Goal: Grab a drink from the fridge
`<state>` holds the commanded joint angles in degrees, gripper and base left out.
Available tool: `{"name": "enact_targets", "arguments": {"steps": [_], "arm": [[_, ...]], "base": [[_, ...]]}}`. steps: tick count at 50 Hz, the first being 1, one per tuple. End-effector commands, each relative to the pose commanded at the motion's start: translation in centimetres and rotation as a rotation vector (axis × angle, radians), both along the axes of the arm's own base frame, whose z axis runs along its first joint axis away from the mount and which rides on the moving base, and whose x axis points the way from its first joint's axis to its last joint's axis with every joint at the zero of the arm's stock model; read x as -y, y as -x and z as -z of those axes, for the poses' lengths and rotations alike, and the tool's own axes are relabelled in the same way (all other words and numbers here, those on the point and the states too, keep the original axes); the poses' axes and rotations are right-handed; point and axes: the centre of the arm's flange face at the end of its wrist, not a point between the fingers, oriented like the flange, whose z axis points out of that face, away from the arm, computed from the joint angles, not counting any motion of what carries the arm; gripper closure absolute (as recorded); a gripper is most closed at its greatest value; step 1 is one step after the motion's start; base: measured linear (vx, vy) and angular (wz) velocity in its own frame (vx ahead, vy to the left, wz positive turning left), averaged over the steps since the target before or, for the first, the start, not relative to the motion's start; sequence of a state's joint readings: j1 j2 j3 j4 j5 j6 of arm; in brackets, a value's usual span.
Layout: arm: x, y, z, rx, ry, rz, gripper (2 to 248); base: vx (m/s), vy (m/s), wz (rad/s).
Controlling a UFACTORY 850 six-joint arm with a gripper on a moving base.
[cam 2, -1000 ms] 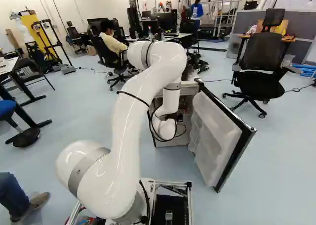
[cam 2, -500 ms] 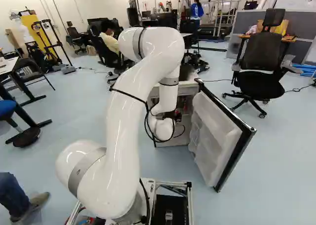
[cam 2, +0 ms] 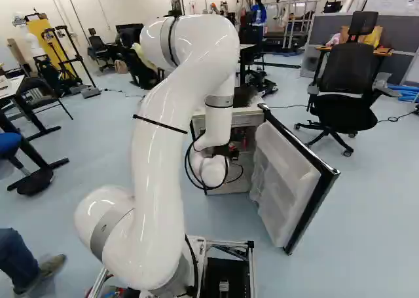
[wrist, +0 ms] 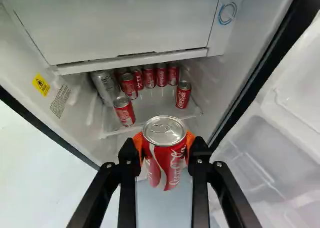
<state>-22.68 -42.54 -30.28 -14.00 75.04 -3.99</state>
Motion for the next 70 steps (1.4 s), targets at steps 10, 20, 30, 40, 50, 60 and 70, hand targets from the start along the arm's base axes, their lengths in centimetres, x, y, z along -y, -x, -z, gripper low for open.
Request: {"name": "enact_targets", "arguments": {"steps": [10, 20, 30, 40, 50, 60, 70], "arm": [[-0.5, 1.1, -1.4, 0.005, 0.002, -0.001, 150], [-1.0, 2.2, -2.8, 0.013, 0.005, -0.003, 150], [-1.6, 3.2, -4.1, 0.022, 0.009, -0.005, 150], [-2.0, 4.1, -5.3, 0.035, 0.015, -0.008, 150], [-2.2, 4.5, -6.4, 0.054, 0.022, -0.009, 150], [-2.3, 4.7, -7.5, 0.075, 0.031, -0.009, 150], [-2.4, 4.8, -8.5, 0.097, 0.04, -0.009, 150]], "base": [[0.0, 0.0, 0.0], [0.0, 0.0, 0.0], [0.0, 0.0, 0.0], [0.0, 0.0, 0.0], [0.0, 0.0, 0.0], [0.0, 0.0, 0.0], [0.0, 0.0, 0.0]]}}
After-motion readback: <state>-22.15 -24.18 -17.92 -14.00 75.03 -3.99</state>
